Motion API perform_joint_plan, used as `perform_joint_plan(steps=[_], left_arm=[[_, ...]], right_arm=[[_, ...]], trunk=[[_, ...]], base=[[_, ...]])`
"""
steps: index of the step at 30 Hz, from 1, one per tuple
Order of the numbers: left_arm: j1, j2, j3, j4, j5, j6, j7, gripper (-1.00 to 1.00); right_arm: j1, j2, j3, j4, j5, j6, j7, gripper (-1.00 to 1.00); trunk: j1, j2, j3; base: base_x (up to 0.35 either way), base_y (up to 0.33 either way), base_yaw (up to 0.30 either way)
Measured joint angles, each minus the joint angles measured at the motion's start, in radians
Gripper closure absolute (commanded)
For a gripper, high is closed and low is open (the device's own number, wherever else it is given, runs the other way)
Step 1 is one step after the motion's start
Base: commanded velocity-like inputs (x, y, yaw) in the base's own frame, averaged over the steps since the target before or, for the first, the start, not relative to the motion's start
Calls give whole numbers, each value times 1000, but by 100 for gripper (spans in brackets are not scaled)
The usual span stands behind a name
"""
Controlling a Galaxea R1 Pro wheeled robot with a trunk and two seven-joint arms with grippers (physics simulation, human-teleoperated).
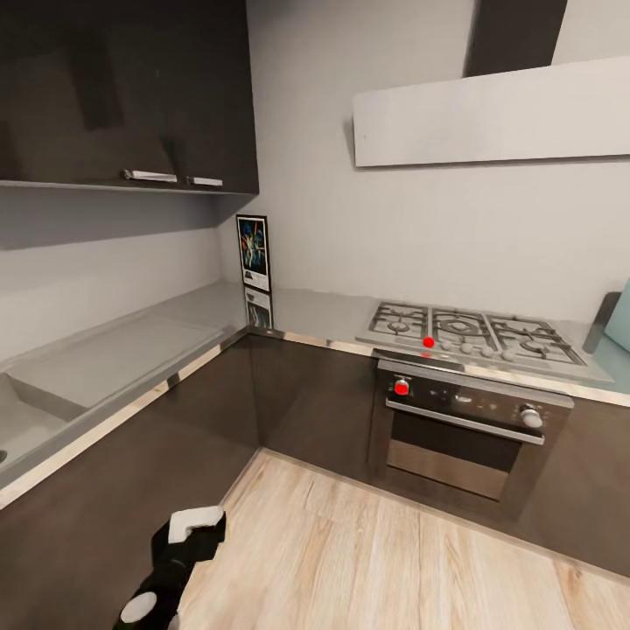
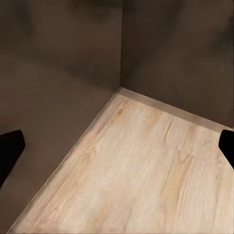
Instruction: Pick up the poster from the kitchen countertop and hang it on one of the wall nails in the kitchen.
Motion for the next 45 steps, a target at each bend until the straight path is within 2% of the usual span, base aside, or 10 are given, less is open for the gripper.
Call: perform_joint_plan(steps=[5,10,13,20,21,22,24,27,28,45], left_arm=[[-188,-41,-1,-54,-2,137,45,-100],[-427,-63,-1,22,-4,265,74,-100],[-655,-76,-1,192,-2,320,97,-100],[-1056,-102,-1,569,-4,342,124,-100],[-1187,-102,0,770,0,343,165,-100],[-1288,-102,0,787,-2,342,172,-100],[-1331,-102,1,838,0,324,183,-100],[-1375,-102,8,883,0,203,192,-100],[-1384,-102,12,969,3,126,194,-100],[-1389,-102,15,1031,2,94,195,-100]], right_arm=[[1,-3,-2,-10,-1,-34,-1,-100],[5,-24,-4,-75,-2,-123,-1,-100],[36,-34,-5,-147,-2,-159,-2,-100],[146,-36,-5,-318,-3,-176,-2,-100],[176,-37,-5,-359,-3,-178,-2,-100],[180,-37,-5,-365,-4,-179,-2,-100],[186,-37,-5,-373,-4,-179,-2,-100],[191,-37,-6,-378,-4,-179,-3,-100],[192,-37,-6,-375,-4,-179,-2,-100],[193,-31,-4,-334,-3,-178,-2,-100]], trunk=[[0,0,0],[0,0,0],[0,0,0],[0,0,0],[0,0,0],[0,0,0],[0,0,0],[0,0,0],[0,0,0],[-1,0,0]], base=[[0,0,0],[0,0,0],[0,0,0],[0,0,0],[0,0,0],[0,0,0],[0,0,0],[0,0,0],[0,0,0],[222,-87,0]])
